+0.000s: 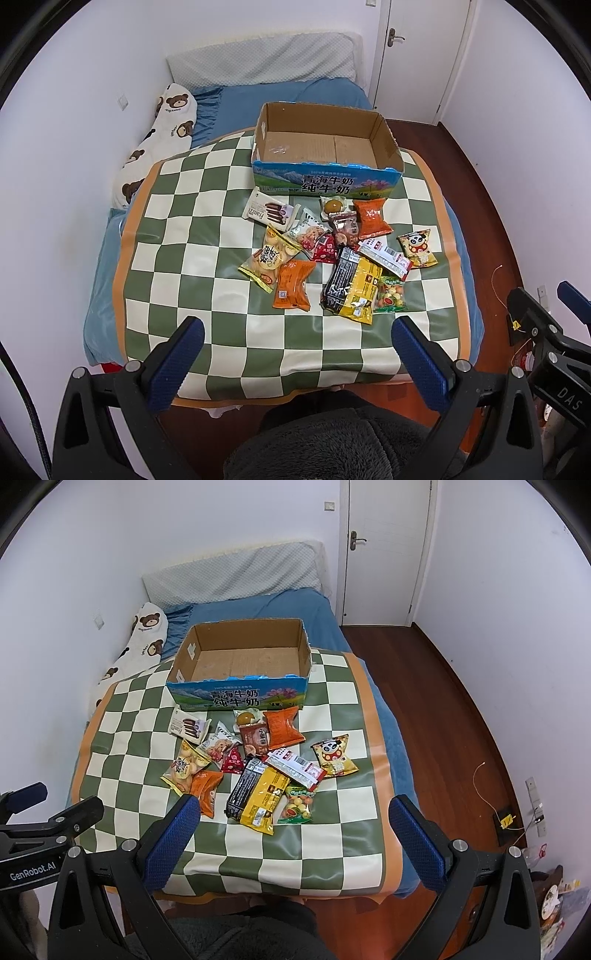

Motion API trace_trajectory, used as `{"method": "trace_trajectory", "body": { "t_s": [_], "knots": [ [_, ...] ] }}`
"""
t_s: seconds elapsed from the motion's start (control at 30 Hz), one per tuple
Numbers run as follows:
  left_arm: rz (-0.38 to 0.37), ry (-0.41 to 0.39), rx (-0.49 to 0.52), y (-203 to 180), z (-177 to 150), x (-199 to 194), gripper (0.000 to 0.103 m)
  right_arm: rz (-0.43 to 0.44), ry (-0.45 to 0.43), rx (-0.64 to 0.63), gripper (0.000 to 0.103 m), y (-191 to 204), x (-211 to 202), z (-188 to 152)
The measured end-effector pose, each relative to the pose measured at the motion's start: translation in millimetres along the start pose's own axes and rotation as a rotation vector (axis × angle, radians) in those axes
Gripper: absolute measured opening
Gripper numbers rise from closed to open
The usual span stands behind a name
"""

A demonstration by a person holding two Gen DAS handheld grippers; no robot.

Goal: Organize snacks

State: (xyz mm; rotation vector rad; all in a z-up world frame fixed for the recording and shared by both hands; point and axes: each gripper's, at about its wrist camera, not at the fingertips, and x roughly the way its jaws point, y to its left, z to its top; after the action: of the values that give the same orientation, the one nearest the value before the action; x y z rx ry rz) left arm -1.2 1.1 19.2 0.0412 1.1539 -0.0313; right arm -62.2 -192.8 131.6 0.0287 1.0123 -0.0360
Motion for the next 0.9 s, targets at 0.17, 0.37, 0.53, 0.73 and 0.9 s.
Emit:
{"method": "trace_trajectory", "body": {
  "t_s": [0.17,0.37,0.53,0.73,0.9],
  "knots": [
    [0.002,-0.004,-0.003,1.0,3.4,-2.3,0.103,0.002,0.001,0.0,0.103,1.0,-0.5,0.3],
    [-0.001,-0.006,-0.003,2.0,3.4,-2.8,0.103,0.002,0.0,0.0,0.103,1.7,-0.5,0.6],
    [0.001,-0.003,-0.004,2.4,4.5,-3.7,0.103,0.002,0.001,-0.006,0.103,2.4,-0.9,1.1],
    [0.001,-0.012,-0.006,4.0,5.1,-5.1,0.103,0.003,0.001,-0.006,0.103,3.4,-0.9,3.5],
    [0.003,-0.019,-0.006,3.7,5.2,-5.2,0.103,0.003,0.0,-0.006,0.103,3.5,-0.9,4.1]
  ]
}}
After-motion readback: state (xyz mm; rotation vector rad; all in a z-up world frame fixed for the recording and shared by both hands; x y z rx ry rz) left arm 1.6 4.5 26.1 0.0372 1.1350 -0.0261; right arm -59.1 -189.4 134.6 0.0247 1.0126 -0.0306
